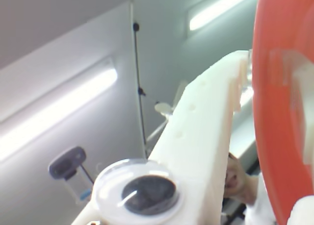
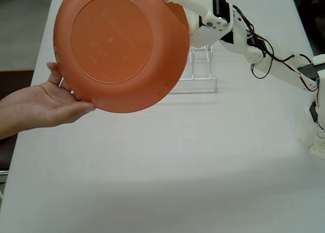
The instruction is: Would you please take all the plates for me?
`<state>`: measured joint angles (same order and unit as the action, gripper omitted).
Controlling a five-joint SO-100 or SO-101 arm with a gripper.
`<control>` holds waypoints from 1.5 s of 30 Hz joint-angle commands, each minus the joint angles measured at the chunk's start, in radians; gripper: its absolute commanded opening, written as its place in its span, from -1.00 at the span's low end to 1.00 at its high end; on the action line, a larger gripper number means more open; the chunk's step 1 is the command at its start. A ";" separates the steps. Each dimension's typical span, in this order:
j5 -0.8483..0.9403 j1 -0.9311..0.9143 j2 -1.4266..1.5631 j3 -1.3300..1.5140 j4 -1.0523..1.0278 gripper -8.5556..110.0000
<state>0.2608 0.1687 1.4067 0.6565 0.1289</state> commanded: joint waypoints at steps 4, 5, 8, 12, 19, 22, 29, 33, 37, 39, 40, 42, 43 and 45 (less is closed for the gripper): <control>-0.028 -0.017 0.020 -0.023 0.035 -0.86; -0.028 -0.017 0.020 -0.023 0.035 -0.86; -0.026 -0.017 0.020 -0.023 0.035 -0.86; 0.008 -0.018 0.020 -0.017 0.035 -0.58; 0.071 -0.021 0.020 0.000 0.009 -0.12; 0.075 -0.021 0.028 0.000 -0.011 -0.11; 0.098 -0.020 0.152 0.041 -0.262 -0.18; 0.135 -0.012 0.341 0.255 -0.400 -0.43; 0.112 -0.005 0.526 0.495 -0.465 -0.82; 0.084 -0.002 0.607 0.594 -0.489 -0.86; 0.061 -0.005 0.643 0.637 -0.511 -0.86; 0.015 -0.017 0.713 0.727 -0.551 -0.86; -0.021 -0.028 0.749 0.773 -0.575 -0.86; -0.100 -0.054 0.818 0.877 -0.617 -0.86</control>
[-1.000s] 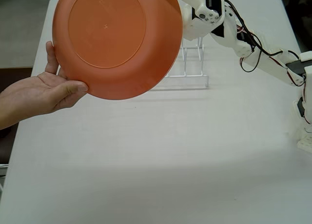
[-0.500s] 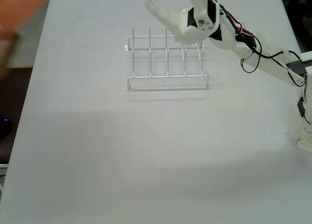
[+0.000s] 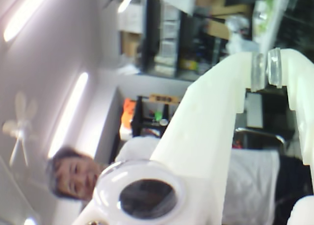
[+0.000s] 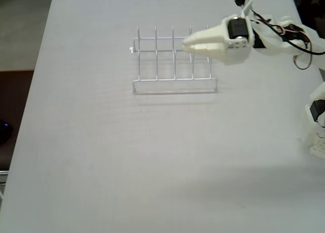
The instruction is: Would you please take all the plates for me?
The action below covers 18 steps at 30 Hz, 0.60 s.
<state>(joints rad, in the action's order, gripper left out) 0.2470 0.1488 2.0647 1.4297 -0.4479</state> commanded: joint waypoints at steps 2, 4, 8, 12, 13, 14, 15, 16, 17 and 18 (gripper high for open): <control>-0.143 -0.055 0.222 0.202 -0.075 -0.86; -0.161 -0.064 0.281 0.304 -0.078 -0.86; -0.192 -0.077 0.397 0.476 -0.078 -0.86; -0.221 -0.077 0.552 0.670 -0.078 -0.86; -0.222 -0.077 0.595 0.723 -0.078 -0.86; -0.225 -0.077 0.634 0.765 -0.078 -0.86; -0.227 -0.077 0.669 0.807 -0.075 -0.86; -0.225 -0.075 0.706 0.844 -0.074 -0.86; -0.233 -0.075 0.742 0.885 -0.074 -0.86; -0.238 -0.075 0.776 0.923 -0.074 -0.86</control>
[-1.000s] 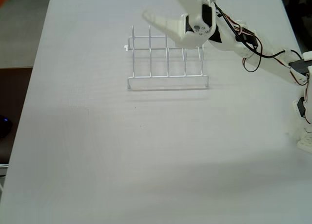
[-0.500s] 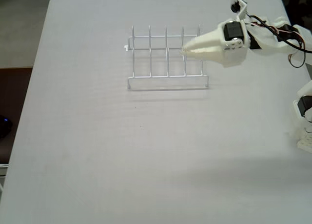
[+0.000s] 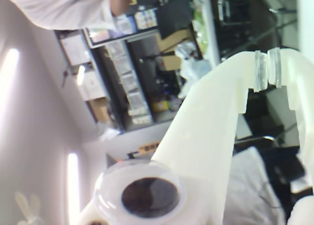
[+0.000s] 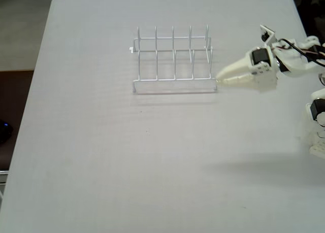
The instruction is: Would you please take all the plates for me?
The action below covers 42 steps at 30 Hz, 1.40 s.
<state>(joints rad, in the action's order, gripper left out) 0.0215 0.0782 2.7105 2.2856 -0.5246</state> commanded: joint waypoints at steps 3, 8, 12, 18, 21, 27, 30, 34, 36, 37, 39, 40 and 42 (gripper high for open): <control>-0.026 0.002 0.241 0.183 0.003 -0.86; -0.048 0.008 0.394 0.348 -0.015 -0.86; -0.054 0.002 0.538 0.488 -0.017 -0.86; -0.061 -0.005 0.597 0.589 -0.052 -0.87; -0.061 -0.005 0.597 0.637 -0.040 -0.87; -0.054 -0.008 0.597 0.750 0.028 -0.87; -0.063 -0.008 0.597 0.810 0.081 -0.87; -0.074 -0.009 0.597 0.850 0.100 -0.86; -0.067 -0.011 0.597 0.850 0.083 -0.86; -0.074 -0.011 0.597 0.850 0.069 -0.86; -0.087 -0.011 0.597 0.850 0.049 -0.86; -0.094 -0.011 0.597 0.850 0.038 -0.86; -0.114 -0.012 0.597 0.850 0.015 -0.86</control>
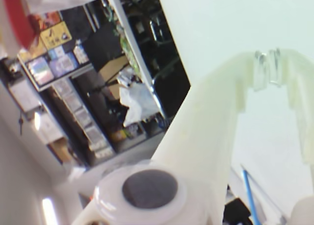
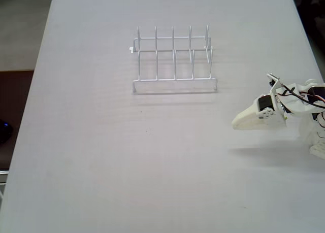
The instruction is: Would you please take all the plates for me?
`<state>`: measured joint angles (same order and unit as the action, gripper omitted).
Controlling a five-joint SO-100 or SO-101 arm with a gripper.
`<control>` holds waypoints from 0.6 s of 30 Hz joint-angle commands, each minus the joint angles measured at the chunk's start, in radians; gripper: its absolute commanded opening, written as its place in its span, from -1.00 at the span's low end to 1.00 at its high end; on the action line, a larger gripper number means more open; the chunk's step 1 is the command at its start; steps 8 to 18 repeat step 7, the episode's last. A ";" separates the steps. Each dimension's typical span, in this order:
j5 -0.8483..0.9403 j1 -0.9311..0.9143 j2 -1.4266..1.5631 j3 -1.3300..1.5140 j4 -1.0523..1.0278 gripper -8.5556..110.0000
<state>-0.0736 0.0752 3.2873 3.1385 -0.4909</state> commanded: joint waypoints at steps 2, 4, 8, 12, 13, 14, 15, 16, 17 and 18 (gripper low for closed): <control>-0.041 -0.009 0.020 -0.003 -0.046 -0.86; -0.041 -0.008 0.020 -0.003 -0.061 -0.86; -0.055 -0.006 0.020 -0.002 -0.094 -0.86; -0.055 -0.006 0.020 -0.002 -0.094 -0.86; -0.055 -0.006 0.020 -0.002 -0.094 -0.86; -0.055 -0.006 0.020 -0.002 -0.094 -0.86; -0.055 -0.006 0.020 -0.002 -0.094 -0.86; -0.055 -0.006 0.020 -0.002 -0.094 -0.86; -0.055 -0.006 0.020 -0.002 -0.094 -0.86; -0.055 -0.006 0.020 -0.002 -0.094 -0.86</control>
